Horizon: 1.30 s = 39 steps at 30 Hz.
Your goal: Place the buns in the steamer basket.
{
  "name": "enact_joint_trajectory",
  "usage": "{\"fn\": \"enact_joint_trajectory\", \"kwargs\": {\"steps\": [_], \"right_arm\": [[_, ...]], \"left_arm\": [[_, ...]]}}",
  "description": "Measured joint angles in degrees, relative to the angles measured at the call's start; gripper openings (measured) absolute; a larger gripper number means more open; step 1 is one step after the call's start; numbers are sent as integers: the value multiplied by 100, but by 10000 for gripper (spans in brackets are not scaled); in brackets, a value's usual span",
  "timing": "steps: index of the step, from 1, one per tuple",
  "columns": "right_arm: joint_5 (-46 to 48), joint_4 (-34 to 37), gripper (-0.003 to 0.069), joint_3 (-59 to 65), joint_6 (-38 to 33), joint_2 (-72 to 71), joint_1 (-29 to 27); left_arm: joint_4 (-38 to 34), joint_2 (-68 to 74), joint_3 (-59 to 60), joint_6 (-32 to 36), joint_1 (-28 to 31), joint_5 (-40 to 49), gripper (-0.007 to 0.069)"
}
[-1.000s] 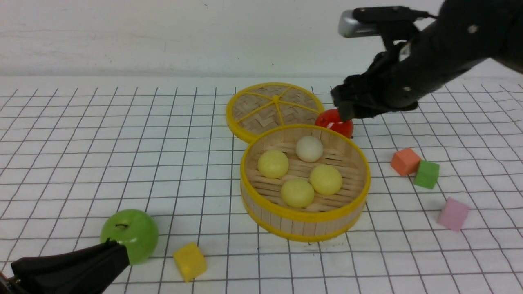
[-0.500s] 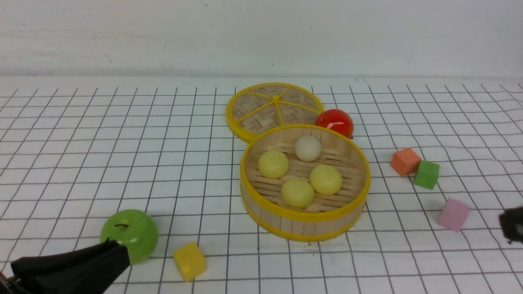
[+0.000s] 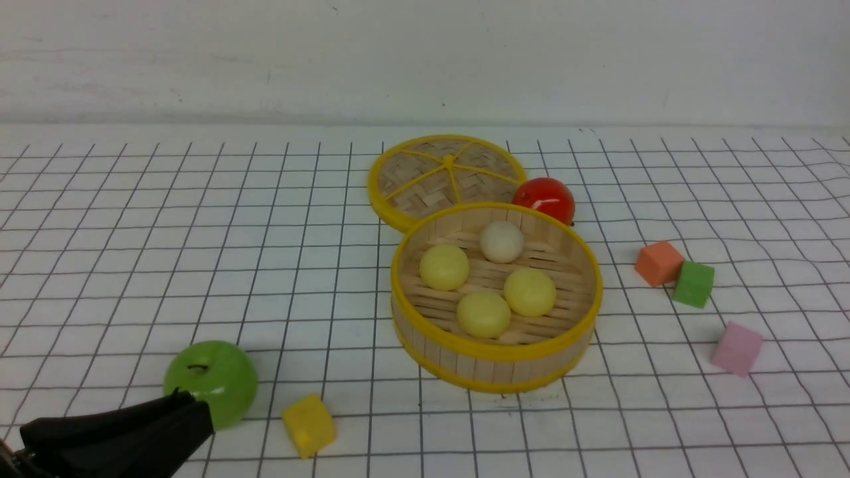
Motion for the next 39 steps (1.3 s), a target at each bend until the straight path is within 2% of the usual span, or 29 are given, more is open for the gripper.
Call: {"fn": "enact_joint_trajectory", "kwargs": {"steps": [1,4,7,10,39], "right_arm": [[-635,287,-20,618,-166,-144,-248],[-1325,603,-20,1518,-450,-376,-462],[-1745,740,-20,2465,-826,-831,-474],[-1795,739,-20,2988,-902,-1233,-474],[-1593,876,-10,3029,-916,-1320,-461]], "left_arm": [[0,-1,0,0,0,0,90],[0,-1,0,0,0,0,92],[0,-1,0,0,0,0,94],[0,-1,0,0,0,0,100],[0,-1,0,0,0,12,106]]}}
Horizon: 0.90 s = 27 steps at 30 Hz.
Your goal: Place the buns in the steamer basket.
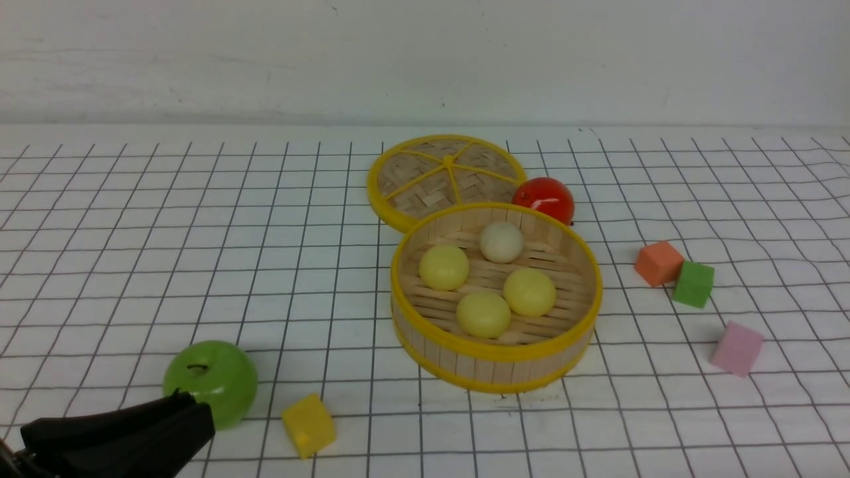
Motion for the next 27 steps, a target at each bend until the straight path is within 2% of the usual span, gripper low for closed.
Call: {"fn": "enact_joint_trajectory", "kwargs": {"steps": [10,16,17,18,19,23,27], "right_arm": [[0,0,0,0,0,0,0],[0,0,4,0,0,0,0],[0,0,4,0,0,0,0],[0,0,4,0,0,0,0],[0,0,5,0,0,0,0],[0,0,5,0,0,0,0],[0,0,5,0,0,-2,0]], "left_arm": [[58,-66,0,0,153,-601,104],[-25,-862,177,0,1620,-565,-13],[-25,-1023,249,0,1917,-501,-13],[-25,-1065,290,0,1975,-471,-13],[-34,-1463,482,0,2468,-375,-13],[-106,-2261,1064,0,3064,-228,-13],[-152,-2634,1669,-5,3182,112,-13]]}}
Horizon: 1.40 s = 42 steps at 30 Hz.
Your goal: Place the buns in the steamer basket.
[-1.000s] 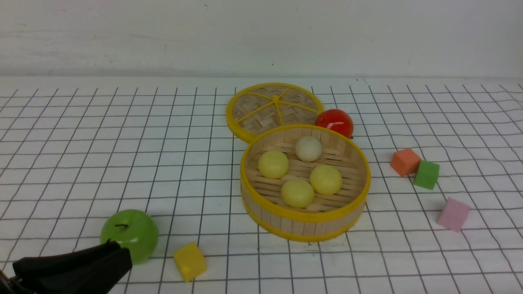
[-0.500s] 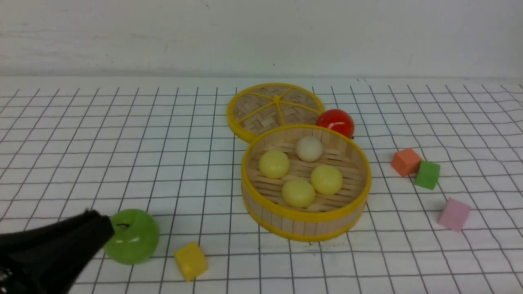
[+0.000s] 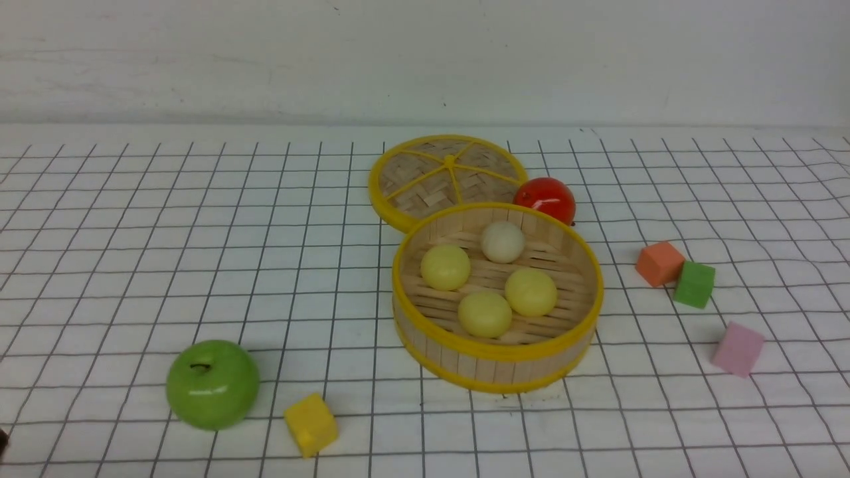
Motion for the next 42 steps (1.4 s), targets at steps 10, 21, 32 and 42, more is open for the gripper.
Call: {"fn": "enact_joint_trajectory", "kwargs": {"steps": [10,21,32,42], "right_arm": [[1,0,16,0,0,0,0],[1,0,31,0,0,0,0],[1,0,49,0,0,0,0],[1,0,59,0,0,0,0]], "left_arm": [[-195,-6,92,-403,18,1842,-13],[-234,-6,92,-469,18,1860,-13],[-234,-6,92,-485,18,1860,-13],[-234,-6,92,-485,18,1860,-13]]}}
